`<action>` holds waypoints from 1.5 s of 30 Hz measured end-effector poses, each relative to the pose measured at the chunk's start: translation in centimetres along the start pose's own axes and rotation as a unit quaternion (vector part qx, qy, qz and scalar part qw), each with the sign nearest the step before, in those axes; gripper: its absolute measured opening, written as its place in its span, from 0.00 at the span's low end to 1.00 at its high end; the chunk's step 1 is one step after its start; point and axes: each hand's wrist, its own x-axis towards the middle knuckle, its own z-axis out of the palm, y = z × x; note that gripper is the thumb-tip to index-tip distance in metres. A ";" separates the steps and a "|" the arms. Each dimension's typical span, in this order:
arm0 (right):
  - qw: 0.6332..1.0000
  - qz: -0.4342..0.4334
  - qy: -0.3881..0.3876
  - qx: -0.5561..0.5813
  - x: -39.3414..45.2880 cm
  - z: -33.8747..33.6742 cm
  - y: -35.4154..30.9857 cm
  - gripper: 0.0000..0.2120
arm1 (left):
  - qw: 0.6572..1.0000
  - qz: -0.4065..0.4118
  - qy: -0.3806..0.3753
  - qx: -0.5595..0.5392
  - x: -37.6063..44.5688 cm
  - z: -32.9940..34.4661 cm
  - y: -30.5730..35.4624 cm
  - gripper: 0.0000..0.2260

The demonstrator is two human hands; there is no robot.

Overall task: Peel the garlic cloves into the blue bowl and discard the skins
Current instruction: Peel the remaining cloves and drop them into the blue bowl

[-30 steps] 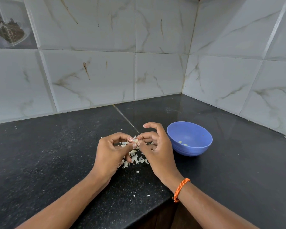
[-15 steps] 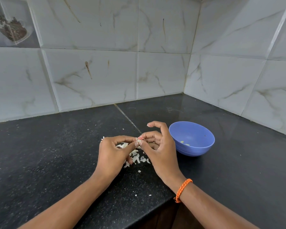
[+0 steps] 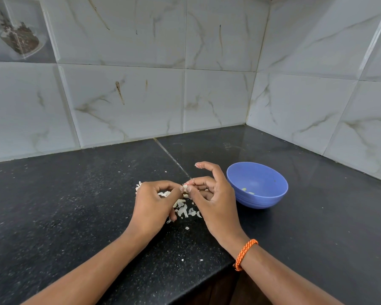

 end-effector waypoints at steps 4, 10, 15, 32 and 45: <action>1.000 -0.007 -0.012 -0.019 -0.1 0.0 -0.1 0.23 | 0.999 0.024 0.014 0.037 0.0 0.0 -0.1 0.09; 1.000 -0.002 -0.005 -0.015 -0.1 -0.1 -0.3 0.23 | 0.998 0.040 0.051 0.023 0.1 -0.1 -0.2 0.09; 0.997 -0.015 0.013 -0.069 0.0 -0.2 0.1 0.24 | 0.996 0.049 0.058 0.054 0.3 -0.4 -0.5 0.16; 1.000 -0.012 0.016 -0.016 0.0 -0.2 0.0 0.23 | 0.990 0.069 0.058 0.111 0.4 -0.3 -0.6 0.09; 1.000 -0.005 0.013 -0.002 0.0 -0.1 0.1 0.24 | 0.998 0.048 0.015 0.042 0.2 -0.2 -0.1 0.02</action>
